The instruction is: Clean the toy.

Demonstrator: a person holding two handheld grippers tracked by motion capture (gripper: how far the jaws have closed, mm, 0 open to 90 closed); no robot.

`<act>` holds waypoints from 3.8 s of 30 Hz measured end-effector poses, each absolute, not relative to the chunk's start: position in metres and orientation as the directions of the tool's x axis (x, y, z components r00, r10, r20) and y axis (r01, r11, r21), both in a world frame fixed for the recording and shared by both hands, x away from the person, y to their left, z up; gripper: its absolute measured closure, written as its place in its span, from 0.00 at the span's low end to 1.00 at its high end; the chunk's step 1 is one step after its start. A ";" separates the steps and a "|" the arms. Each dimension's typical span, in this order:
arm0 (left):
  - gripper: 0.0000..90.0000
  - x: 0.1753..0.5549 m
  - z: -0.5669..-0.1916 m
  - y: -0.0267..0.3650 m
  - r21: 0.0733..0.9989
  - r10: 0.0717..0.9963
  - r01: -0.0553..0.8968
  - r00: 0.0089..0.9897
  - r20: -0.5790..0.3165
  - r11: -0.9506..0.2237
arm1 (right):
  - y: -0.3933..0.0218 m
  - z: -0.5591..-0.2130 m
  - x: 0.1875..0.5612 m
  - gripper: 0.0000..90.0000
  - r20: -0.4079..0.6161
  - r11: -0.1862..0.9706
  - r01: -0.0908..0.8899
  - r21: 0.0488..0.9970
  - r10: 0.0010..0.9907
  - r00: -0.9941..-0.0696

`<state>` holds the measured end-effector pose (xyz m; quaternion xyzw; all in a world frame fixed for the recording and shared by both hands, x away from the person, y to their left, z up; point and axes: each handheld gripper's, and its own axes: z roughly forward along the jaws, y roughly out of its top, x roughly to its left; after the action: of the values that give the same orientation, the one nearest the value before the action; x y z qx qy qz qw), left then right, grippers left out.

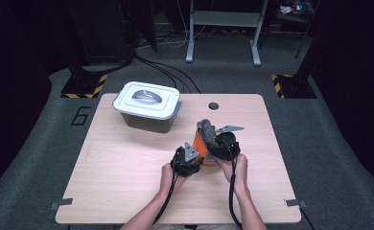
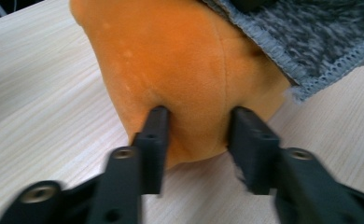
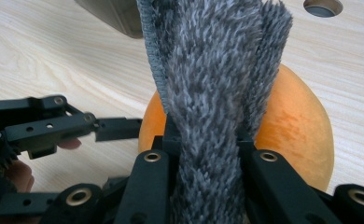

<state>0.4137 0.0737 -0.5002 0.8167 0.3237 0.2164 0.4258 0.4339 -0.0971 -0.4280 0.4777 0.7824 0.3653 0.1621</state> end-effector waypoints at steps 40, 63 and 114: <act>0.88 0.412 -0.502 0.076 0.840 0.696 0.345 0.716 0.052 -0.418 | -0.146 -0.440 0.432 0.84 0.109 0.174 0.657 0.733 0.924 -0.366; 0.88 0.412 -0.503 0.079 0.836 0.696 0.355 0.716 0.045 -0.419 | -0.176 -0.493 0.455 0.84 0.178 0.089 0.805 0.587 0.955 -0.236; 0.89 0.412 -0.503 0.079 0.836 0.699 0.352 0.714 0.051 -0.420 | -0.102 -0.427 0.429 0.84 0.060 0.263 0.615 0.743 0.890 -0.453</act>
<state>0.4121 0.0790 -0.5026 0.8184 0.3210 0.2005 0.4324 0.4290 -0.1023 -0.4269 0.4876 0.7716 0.3618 0.1895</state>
